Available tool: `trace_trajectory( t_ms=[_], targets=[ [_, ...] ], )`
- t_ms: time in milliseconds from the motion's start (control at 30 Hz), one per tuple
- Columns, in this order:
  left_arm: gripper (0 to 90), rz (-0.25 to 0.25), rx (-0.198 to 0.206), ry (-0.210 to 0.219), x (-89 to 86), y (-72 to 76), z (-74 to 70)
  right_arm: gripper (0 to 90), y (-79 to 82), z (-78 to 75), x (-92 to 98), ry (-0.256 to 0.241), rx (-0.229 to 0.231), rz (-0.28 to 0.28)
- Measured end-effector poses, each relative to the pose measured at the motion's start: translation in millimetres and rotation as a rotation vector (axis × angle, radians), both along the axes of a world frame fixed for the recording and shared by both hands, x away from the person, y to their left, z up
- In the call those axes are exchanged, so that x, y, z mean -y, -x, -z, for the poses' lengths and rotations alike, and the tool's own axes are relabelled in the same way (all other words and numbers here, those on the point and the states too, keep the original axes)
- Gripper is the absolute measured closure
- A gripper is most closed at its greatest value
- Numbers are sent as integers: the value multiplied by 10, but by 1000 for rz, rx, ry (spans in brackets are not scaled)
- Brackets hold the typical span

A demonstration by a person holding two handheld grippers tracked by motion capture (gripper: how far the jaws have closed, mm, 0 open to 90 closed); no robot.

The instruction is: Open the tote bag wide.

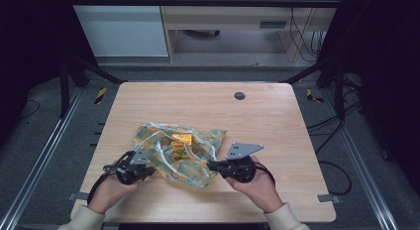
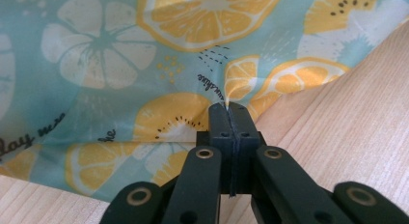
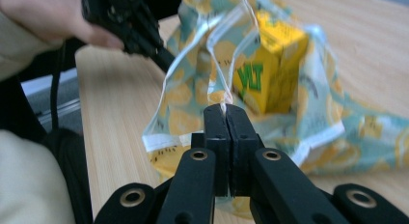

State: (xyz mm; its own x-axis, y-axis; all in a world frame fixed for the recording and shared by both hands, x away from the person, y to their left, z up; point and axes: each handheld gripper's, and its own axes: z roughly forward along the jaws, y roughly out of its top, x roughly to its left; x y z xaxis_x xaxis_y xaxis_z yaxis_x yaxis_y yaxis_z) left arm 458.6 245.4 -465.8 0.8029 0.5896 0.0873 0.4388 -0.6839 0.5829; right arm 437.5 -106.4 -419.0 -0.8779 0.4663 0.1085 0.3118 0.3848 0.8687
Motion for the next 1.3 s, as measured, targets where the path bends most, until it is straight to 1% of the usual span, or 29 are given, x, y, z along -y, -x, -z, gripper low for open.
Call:
trace_trajectory(
  t_ms=[33,67,100,133,167,200,233,267,333,367,400,467,500,533,600,700,733,767,800,867,900,933,1000,1033,1100,1133,1167,1200,1300],
  targets=[
    [900,0,0,0,0,0,0,891,0,0,0,0,0,0],
    [900,-1,-2,2,0,-3,8,891,14,64,20,32,-12,3],
    [900,-1,-2,2,0,-3,8,891,14,64,20,32,-12,3],
    [900,-2,-5,-3,-4,-8,17,891,16,145,24,73,-29,9],
    [900,-2,-5,-3,-4,-8,17,891,16,145,24,73,-29,9],
    [900,-3,-5,-6,-9,-11,20,890,6,223,32,129,-44,32],
    [900,-8,-5,-1,-10,-12,26,890,6,223,32,129,-44,32],
    [900,-6,-6,-3,-21,-16,26,890,-14,282,47,170,-54,50],
    [900,-7,-5,-4,-25,-18,26,890,-24,307,55,180,-63,60],
    [900,-11,-5,-3,-29,-23,29,889,-44,346,77,201,-75,78],
    [900,-11,-6,-4,-31,-26,33,889,-50,363,87,201,-80,81],
    [900,-10,-7,-7,-33,-29,36,889,-53,376,95,206,-84,81],
    [900,-10,-7,-7,-36,-31,40,888,-54,387,99,215,-86,87],
    [900,-11,-9,-7,-39,-33,45,887,-61,412,111,236,-89,95],
    [900,-11,-9,-4,-41,-30,43,884,-66,436,117,243,-93,102],
    [890,-13,-4,4,-44,-23,31,850,-64,457,109,238,-94,94],
    [867,-24,8,14,-54,-17,7,829,-62,455,105,234,-90,92],
    [836,-24,8,14,-54,-17,7,829,-62,455,105,234,-90,92],
    [809,-23,13,24,-63,-3,-31,778,-61,441,100,222,-83,94],
    [756,-24,15,28,-65,5,-55,759,-58,432,97,213,-79,97],
    [756,-25,20,30,-70,13,-82,732,-55,419,97,209,-70,94],
    [711,-24,26,36,-79,36,-138,666,-49,391,94,193,-56,96],
    [678,-23,35,45,-90,69,-200,605,-39,351,92,180,-46,108],
    [665,-23,35,45,-90,69,-200,577,-36,328,93,171,-38,112],
    [642,-20,54,54,-113,110,-306,537,-26,272,90,152,-24,120],
    [639,-15,59,57,-112,120,-339,511,-25,244,86,143,-15,122],
    [633,-15,59,57,-112,120,-339,487,-27,215,80,134,-10,124],
    [629,-9,73,59,-116,141,-413,474,-33,190,74,125,-6,123],
    [611,-9,92,72,-128,164,-493,456,-34,138,56,120,7,123]
  ],
)
